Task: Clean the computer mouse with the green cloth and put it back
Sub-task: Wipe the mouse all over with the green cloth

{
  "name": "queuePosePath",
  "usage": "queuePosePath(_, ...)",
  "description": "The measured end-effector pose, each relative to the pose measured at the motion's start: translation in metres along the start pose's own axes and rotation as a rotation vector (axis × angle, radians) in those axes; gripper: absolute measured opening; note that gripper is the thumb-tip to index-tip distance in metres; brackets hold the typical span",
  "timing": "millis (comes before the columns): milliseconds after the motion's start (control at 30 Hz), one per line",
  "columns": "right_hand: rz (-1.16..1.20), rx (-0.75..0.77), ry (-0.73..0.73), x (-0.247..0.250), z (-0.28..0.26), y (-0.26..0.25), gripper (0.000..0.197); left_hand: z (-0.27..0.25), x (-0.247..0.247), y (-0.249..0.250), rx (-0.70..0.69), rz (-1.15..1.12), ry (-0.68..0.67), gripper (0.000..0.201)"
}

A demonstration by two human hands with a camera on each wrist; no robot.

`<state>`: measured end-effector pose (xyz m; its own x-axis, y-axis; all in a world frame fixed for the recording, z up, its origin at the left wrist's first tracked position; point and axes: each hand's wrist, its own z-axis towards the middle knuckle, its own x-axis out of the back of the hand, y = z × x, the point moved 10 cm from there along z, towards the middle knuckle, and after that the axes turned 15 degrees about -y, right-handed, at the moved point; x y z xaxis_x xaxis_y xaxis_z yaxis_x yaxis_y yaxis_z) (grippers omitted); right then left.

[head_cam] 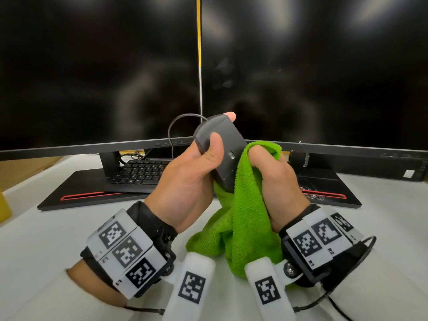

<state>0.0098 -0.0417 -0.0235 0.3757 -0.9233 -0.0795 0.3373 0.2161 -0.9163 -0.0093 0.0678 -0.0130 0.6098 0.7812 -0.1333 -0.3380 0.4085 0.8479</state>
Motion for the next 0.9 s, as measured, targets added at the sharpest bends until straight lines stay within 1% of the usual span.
queuePosePath(33, 0.065, 0.022, -0.073, -0.009, 0.002, 0.0, 0.02, 0.0, 0.0, 0.001, -0.005, 0.002, -0.001, 0.052)
queuePosePath(100, 0.139, 0.054, -0.196, -0.026, 0.003, 0.001, 0.012, 0.0, 0.002, 0.002, -0.014, 0.01, -0.001, 0.05)
queuePosePath(167, 0.128, 0.071, -0.243, -0.033, 0.003, 0.003, 0.035, 0.0, 0.003, 0.003, -0.015, 0.013, 0.0, 0.049)
queuePosePath(200, 0.121, 0.072, -0.247, -0.035, 0.003, 0.003, 0.039, 0.0, 0.003, 0.003, -0.015, 0.015, 0.003, 0.049)
queuePosePath(233, 0.101, 0.078, -0.232, -0.034, 0.003, 0.001, 0.036, 0.0, 0.003, 0.003, -0.016, 0.018, 0.006, 0.049)
queuePosePath(300, 0.05, 0.104, -0.192, -0.029, 0.001, -0.005, 0.02, 0.0, 0.002, 0.003, -0.019, 0.02, 0.001, 0.049)
queuePosePath(333, 0.027, 0.102, -0.16, -0.024, 0.0, -0.008, 0.016, 0.0, 0.001, 0.003, -0.019, 0.017, -0.003, 0.049)
queuePosePath(367, 0.01, 0.105, -0.136, -0.02, 0.0, -0.01, 0.018, -0.001, 0.0, 0.003, -0.017, 0.012, -0.005, 0.05)
queuePosePath(467, -0.002, 0.084, -0.109, -0.012, 0.0, -0.011, 0.032, 0.0, -0.002, 0.003, -0.016, -0.006, -0.012, 0.052)
queuePosePath(533, 0.051, 0.057, -0.132, -0.014, 0.001, -0.006, 0.022, 0.0, -0.001, 0.002, -0.016, -0.009, -0.004, 0.052)
queuePosePath(600, 0.116, 0.037, -0.216, -0.023, 0.003, 0.0, 0.023, 0.0, 0.0, 0.003, -0.016, -0.008, 0.004, 0.051)
queuePosePath(633, 0.108, 0.05, -0.264, -0.028, 0.003, 0.0, 0.017, 0.0, 0.001, 0.002, -0.012, -0.005, 0.007, 0.049)
queuePosePath(700, 0.021, 0.085, -0.296, -0.033, 0.001, -0.005, 0.0, 0.0, 0.001, 0.001, 0.0, -0.004, 0.012, 0.049)
queuePosePath(767, -0.085, 0.116, -0.278, -0.03, 0.001, -0.011, 0.013, -0.001, 0.002, 0.0, 0.005, -0.018, 0.02, 0.05)
queuePosePath(900, -0.199, 0.205, -0.161, -0.02, -0.002, -0.028, 0.023, -0.001, 0.001, 0.002, 0.002, -0.052, 0.016, 0.051)
